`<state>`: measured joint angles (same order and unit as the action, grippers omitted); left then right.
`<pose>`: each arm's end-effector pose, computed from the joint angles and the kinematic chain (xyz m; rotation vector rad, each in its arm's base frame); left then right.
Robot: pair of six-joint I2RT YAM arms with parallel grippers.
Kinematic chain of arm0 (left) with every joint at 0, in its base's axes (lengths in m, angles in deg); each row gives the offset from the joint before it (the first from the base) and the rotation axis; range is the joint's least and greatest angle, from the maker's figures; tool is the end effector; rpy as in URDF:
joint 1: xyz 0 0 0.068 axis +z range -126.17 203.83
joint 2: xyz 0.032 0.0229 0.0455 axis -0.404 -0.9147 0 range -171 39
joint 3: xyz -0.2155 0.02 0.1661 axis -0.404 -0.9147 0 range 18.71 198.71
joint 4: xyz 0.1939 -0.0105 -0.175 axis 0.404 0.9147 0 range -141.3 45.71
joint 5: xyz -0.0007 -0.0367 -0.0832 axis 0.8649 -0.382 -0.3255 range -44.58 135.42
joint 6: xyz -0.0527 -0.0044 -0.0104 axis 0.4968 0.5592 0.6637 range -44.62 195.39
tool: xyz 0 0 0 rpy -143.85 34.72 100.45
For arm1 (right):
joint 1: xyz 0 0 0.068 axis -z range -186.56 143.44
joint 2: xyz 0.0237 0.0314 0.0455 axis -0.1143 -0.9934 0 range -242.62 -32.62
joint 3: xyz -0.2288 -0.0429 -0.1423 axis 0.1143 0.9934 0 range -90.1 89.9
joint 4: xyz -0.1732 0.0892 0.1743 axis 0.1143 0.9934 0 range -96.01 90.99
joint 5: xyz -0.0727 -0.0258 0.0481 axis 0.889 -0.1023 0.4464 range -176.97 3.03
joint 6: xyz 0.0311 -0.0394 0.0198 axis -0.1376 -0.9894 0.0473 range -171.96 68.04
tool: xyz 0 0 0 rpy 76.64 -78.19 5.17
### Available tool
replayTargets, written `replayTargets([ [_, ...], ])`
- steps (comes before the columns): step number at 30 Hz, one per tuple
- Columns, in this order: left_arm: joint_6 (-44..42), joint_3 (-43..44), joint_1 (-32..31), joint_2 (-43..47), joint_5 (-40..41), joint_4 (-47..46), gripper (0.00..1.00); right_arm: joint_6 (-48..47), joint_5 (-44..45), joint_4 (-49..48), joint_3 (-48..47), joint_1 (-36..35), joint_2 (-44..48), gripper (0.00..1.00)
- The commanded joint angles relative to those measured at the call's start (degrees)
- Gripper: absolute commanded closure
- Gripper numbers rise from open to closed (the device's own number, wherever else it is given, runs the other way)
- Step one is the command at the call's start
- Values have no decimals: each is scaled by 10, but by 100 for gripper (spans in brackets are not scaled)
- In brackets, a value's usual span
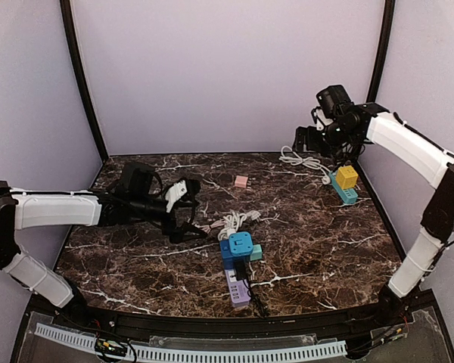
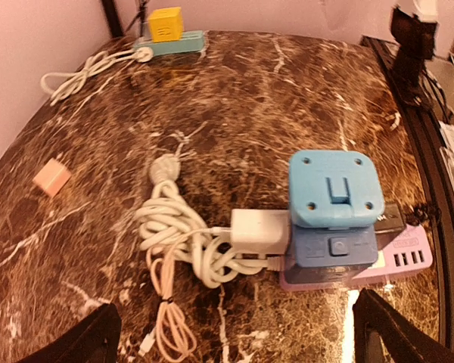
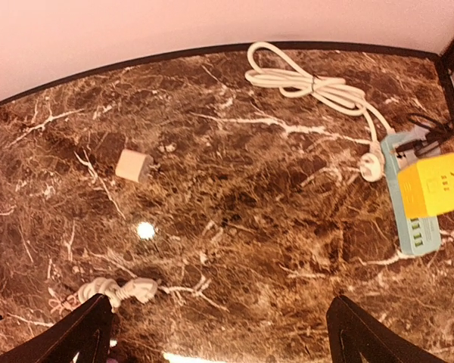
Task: Insert the plug
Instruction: Pick up the plug from the center of the board.
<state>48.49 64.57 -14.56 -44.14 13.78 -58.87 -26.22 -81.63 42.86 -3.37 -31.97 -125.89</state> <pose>0.2316 -0.2073 0.2233 1.3900 1.5445 -0.6972 0.3194 0.1481 0.3546 0.0497 2.4396 0.2925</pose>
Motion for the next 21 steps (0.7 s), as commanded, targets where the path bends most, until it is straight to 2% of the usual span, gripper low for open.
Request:
replayTargets([
  [1,178,26,60,13,37,53,1,-23,-41,-81,-61,1,-74,3],
  [3,269,40,87,-2,54,67,1,-35,-72,-126,-81,0,-115,5],
  [7,350,60,122,-34,84,72,2,-107,-148,-234,-106,-5,-201,8],
  [9,360,64,130,-48,92,66,2,-156,-208,-271,-132,-6,-260,8],
  [12,355,64,132,-58,96,56,2,-215,-266,-244,-234,-7,-372,8],
  [16,345,62,133,-69,97,53,3,-215,-279,-175,-400,-10,-525,8],
  [18,341,55,134,-69,97,48,3,-201,-288,-171,-460,-14,-571,9],
  [21,338,51,135,-71,97,50,3,-185,-286,-207,-449,-23,-588,9],
])
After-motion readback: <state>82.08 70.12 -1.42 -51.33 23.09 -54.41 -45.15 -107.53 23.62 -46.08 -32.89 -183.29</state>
